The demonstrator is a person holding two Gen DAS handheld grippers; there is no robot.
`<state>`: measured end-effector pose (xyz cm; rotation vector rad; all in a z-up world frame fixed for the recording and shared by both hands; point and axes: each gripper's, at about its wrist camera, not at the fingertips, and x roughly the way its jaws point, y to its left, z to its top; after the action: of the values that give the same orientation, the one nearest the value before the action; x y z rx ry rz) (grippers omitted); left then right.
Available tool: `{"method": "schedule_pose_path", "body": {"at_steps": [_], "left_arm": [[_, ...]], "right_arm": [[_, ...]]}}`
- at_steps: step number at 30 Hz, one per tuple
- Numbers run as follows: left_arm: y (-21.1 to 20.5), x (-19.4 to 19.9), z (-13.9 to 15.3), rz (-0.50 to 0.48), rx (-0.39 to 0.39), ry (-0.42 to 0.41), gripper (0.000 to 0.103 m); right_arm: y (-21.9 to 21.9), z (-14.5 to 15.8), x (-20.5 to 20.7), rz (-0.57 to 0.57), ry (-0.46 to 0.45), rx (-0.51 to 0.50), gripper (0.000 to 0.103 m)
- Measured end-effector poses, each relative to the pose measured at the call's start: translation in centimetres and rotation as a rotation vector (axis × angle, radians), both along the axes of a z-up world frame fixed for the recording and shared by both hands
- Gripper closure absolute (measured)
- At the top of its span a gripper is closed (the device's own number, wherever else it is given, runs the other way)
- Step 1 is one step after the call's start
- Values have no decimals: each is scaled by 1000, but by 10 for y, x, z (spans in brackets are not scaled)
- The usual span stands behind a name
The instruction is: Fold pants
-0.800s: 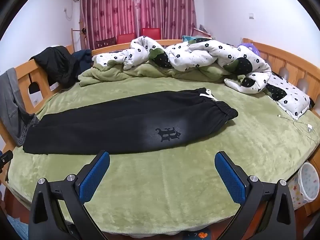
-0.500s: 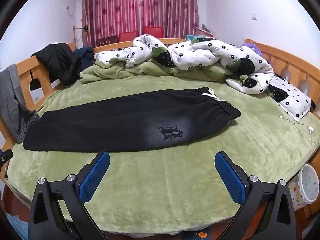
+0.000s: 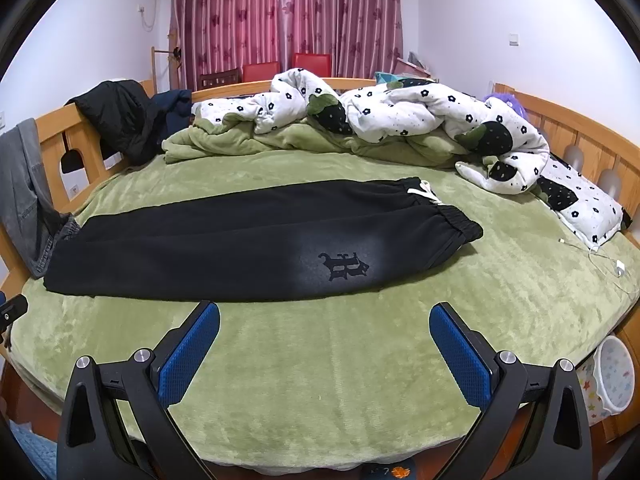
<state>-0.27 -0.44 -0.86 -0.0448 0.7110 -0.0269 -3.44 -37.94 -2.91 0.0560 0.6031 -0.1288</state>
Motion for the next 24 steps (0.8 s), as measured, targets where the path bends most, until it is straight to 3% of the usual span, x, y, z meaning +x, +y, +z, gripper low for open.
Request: {"method": "schedule_pose_path", "body": {"at_steps": [24], "left_arm": [[-6, 0, -2, -1, 0, 2, 0]], "right_arm": [[2, 6, -1, -6, -15, -7, 0]]}}
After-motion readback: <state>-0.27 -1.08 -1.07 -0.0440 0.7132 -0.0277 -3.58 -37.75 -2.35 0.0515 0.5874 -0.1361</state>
